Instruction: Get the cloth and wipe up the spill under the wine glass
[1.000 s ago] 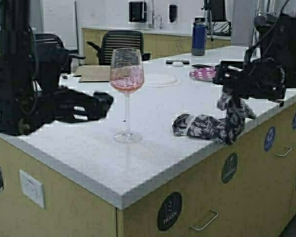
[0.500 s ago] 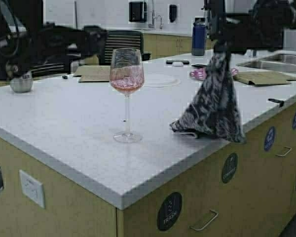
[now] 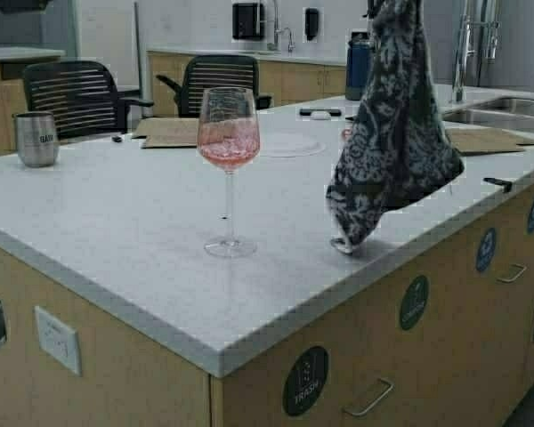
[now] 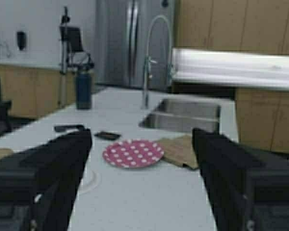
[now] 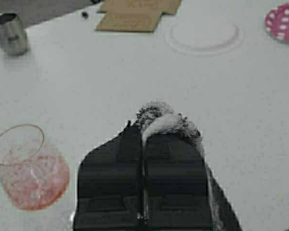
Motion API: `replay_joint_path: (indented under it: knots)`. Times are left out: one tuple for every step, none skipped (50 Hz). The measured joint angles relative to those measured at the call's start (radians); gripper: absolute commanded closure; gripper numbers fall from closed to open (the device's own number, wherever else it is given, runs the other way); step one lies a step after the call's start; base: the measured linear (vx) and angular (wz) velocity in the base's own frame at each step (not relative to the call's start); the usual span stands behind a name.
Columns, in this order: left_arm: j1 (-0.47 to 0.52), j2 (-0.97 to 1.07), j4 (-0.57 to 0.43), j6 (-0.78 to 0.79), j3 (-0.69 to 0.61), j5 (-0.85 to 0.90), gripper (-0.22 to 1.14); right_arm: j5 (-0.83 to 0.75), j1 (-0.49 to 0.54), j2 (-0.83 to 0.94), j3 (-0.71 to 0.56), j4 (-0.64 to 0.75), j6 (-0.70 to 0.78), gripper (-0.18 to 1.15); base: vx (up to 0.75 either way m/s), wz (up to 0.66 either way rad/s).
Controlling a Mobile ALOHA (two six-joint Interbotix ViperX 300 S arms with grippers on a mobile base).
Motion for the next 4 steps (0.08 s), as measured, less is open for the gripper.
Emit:
replay_joint_path:
  knots:
    - [0.0, -0.009, 0.002, 0.005, -0.008, 0.015, -0.05, 0.005, 0.0, -0.006, -0.005, 0.0, -0.005, 0.9, 0.0, 0.0]
    - [0.0, -0.02, 0.0, 0.009, -0.018, 0.035, -0.05, 0.012, 0.0, -0.014, -0.011, 0.002, -0.008, 0.9, 0.0, 0.0]
    - [0.0, -0.029, 0.0, 0.014, -0.028, 0.055, -0.05, 0.017, 0.0, -0.018, -0.015, 0.0, -0.009, 0.9, 0.0, 0.0]
    - [0.0, -0.038, 0.0, 0.021, -0.038, 0.075, -0.05, 0.023, 0.0, -0.026, -0.02, 0.0, -0.012, 0.9, 0.0, 0.0]
